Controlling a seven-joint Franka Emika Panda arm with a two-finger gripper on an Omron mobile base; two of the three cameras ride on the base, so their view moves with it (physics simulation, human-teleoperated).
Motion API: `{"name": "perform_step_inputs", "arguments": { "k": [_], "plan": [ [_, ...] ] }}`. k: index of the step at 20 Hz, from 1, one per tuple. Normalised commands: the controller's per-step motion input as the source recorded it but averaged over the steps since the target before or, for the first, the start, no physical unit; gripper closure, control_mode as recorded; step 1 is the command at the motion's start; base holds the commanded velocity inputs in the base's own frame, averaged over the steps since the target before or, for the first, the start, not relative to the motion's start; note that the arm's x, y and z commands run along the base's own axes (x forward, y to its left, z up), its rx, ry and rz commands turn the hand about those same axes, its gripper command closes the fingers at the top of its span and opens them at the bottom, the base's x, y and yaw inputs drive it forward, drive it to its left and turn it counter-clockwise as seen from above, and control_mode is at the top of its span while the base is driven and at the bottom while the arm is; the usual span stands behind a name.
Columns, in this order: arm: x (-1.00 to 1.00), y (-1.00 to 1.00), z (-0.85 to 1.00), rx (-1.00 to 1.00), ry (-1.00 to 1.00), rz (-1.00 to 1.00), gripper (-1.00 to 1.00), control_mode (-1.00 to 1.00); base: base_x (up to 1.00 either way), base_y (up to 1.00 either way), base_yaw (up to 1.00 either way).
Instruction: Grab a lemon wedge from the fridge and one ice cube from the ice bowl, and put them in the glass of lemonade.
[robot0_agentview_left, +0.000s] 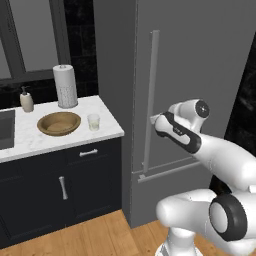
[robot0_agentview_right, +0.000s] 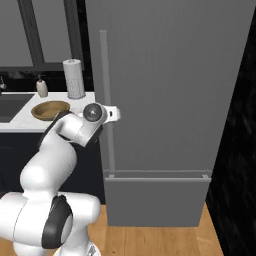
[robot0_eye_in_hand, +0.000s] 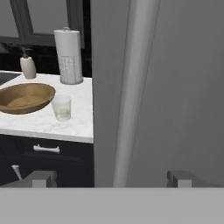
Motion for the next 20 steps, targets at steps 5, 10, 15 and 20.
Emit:
{"name": "perform_step_inputs", "arguments": {
  "k": [5,10,15,20],
  "plan": [
    [0.36,0.0,0.1,0.0,0.0,0.0,-1.0,-1.0,0.0,0.0,0.0],
    [0.46,0.0,0.0,0.0,-0.02,0.0,-1.0,-1.0,0.0,0.0,0.0],
    [0.56,0.0,0.0,0.0,-0.03,0.0,-1.0,-1.0,0.0,0.0,0.0],
    [0.56,0.0,0.0,0.0,0.0,0.0,-1.0,-1.0,0.0,0.0,0.0]
  ]
}}
